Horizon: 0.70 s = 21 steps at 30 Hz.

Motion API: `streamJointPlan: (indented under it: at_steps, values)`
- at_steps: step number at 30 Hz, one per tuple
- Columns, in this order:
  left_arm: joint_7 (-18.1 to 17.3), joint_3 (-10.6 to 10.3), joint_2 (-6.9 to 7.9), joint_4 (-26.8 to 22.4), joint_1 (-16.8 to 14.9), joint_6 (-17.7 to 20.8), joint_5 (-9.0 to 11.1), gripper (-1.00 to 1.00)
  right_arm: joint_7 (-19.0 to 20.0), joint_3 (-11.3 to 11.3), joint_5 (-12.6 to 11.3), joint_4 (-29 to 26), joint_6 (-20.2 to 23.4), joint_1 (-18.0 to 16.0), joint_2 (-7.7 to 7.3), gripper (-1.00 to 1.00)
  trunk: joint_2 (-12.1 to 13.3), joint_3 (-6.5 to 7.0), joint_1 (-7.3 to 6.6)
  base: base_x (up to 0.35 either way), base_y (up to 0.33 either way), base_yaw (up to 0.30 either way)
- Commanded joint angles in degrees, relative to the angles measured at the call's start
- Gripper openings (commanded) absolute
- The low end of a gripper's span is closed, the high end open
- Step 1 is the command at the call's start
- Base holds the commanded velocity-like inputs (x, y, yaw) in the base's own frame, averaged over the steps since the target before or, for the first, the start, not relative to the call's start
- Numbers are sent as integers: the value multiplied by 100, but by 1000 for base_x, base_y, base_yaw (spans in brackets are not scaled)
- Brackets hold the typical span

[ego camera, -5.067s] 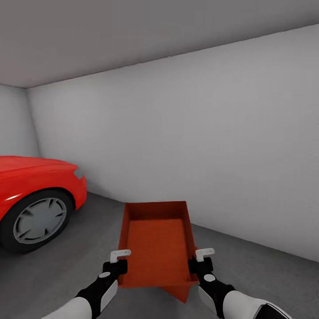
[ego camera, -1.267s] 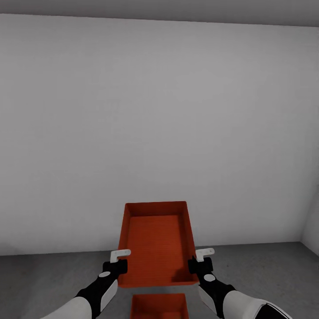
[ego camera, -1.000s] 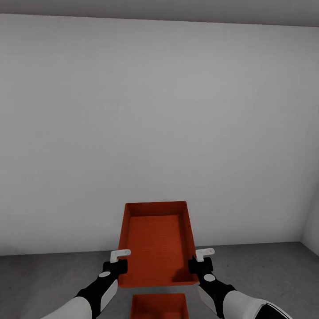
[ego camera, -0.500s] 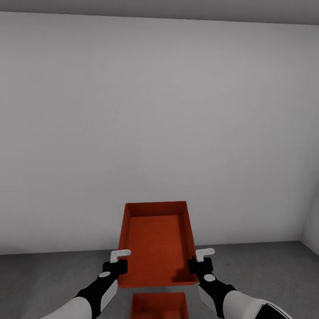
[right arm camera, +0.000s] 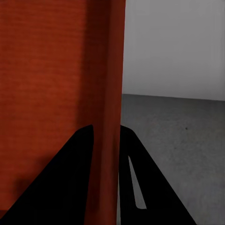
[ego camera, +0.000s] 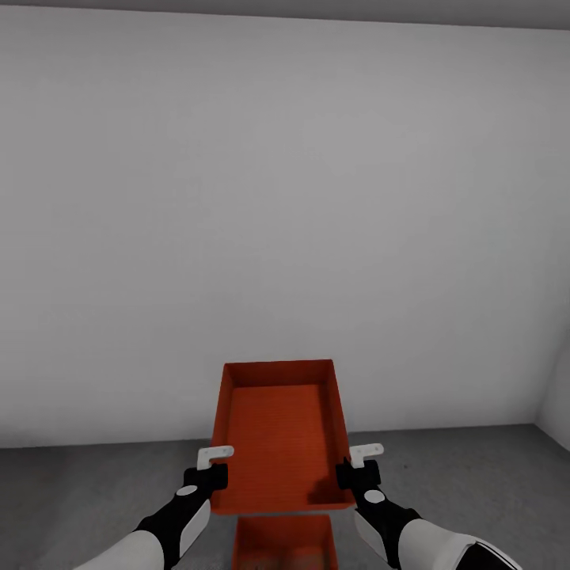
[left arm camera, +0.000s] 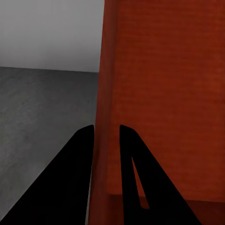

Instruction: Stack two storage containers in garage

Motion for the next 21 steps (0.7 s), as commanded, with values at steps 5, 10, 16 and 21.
streamJointPlan:
  at_steps: [5,10,16,21]
  values:
    - [157,-107,33,-8,-2,-242,-27,-100,10,-435,-9,-10,27,-5,1,-100,-7,-55,0,0,0,0]
    - [157,-106,35,-8,0,-242,-27,-100,8,-435,-12,-10,28,-5,-3,-100,-7,-101,0,0,0,0]
    - [157,-105,33,-8,0,-242,-27,-100,8,-435,-16,-11,28,-5,-4,-100,-7,-157,0,0,0,0]
    - [157,-107,35,-8,-4,-242,-27,-100,13,-435,-16,-10,28,-5,-4,-100,-7,-203,0,0,0,0]
